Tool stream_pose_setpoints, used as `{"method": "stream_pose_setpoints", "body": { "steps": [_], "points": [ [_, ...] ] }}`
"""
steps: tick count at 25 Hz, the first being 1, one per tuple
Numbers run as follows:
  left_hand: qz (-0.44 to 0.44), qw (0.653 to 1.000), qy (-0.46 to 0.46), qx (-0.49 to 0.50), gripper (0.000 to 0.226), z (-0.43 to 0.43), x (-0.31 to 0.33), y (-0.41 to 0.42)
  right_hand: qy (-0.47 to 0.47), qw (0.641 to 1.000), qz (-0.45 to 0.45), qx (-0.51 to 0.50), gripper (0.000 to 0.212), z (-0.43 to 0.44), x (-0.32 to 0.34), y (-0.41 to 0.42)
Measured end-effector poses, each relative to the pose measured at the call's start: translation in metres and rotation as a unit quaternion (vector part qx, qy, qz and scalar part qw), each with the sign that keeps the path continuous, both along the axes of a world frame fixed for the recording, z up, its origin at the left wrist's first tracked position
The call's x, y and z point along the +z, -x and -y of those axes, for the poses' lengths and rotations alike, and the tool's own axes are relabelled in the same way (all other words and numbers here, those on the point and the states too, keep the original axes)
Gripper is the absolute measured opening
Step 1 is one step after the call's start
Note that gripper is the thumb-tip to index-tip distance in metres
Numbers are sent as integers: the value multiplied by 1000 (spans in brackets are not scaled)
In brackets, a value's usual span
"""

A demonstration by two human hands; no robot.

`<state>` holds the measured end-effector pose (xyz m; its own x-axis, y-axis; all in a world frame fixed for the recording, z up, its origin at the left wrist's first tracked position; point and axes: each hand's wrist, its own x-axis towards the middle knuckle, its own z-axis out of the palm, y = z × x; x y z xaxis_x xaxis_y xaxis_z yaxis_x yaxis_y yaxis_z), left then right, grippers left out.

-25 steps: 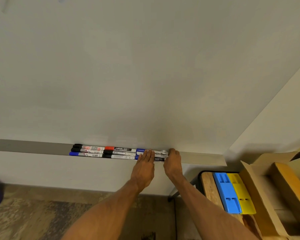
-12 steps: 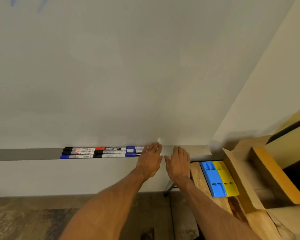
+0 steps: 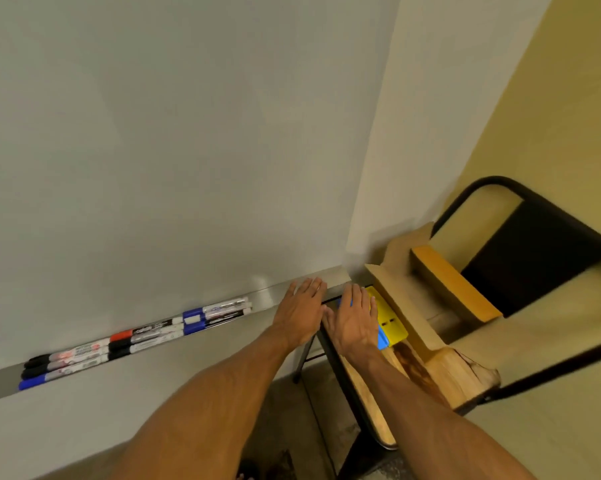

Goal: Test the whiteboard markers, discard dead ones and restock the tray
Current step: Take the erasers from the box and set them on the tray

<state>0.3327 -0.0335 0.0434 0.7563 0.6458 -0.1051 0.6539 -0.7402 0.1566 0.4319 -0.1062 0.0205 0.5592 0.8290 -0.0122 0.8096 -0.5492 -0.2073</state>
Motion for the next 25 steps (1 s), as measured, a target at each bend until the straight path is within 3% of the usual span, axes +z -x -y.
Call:
{"method": "stream_pose_setpoints", "body": {
  "steps": [6,15,20,25],
  "points": [
    [-11,997,26,-78,55,-6,-17,-36,8,996,-19,-89,67,16,-12,-17],
    [-28,969,154,-190,62,-25,-51,-62,57,978,-64,-189,78,22,-40,-1],
    [-94,956,134,-242,69,-38,-66,-68,73,970,-82,-217,76,20,-51,11],
    [-105,953,111,-262,68,-38,-76,-69,83,965,-110,-224,79,18,-54,17]
  ]
}}
